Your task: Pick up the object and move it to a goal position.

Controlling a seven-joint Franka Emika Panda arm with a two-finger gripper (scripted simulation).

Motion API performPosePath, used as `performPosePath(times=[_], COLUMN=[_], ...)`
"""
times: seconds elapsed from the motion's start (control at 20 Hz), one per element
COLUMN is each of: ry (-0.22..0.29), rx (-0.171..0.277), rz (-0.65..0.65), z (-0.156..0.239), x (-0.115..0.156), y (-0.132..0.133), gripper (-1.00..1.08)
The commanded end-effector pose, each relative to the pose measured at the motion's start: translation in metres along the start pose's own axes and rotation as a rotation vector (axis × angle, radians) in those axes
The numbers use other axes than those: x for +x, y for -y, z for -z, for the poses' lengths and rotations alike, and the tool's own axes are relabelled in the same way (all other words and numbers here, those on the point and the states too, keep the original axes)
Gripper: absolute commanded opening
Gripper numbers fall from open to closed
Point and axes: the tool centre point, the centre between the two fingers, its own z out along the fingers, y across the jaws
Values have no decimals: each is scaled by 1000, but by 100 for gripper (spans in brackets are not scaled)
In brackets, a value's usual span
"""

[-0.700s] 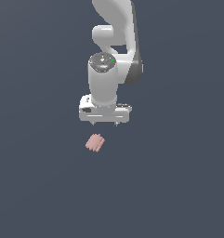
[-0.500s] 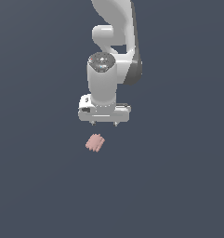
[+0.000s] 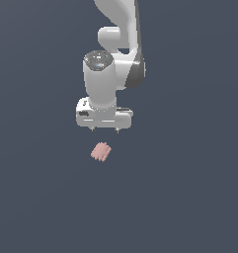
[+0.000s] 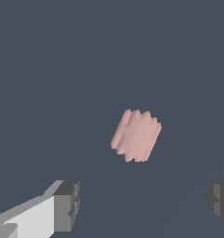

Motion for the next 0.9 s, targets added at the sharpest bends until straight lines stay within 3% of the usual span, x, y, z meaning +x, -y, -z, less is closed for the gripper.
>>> performPosePath(times=[0.0, 0.4, 0.85], ry=[0, -1, -2], rx=[0, 8, 25], rz=[4, -59, -266], z=[1, -17, -77], x=[0, 4, 12], y=[1, -3, -19], gripper=[100, 100, 100])
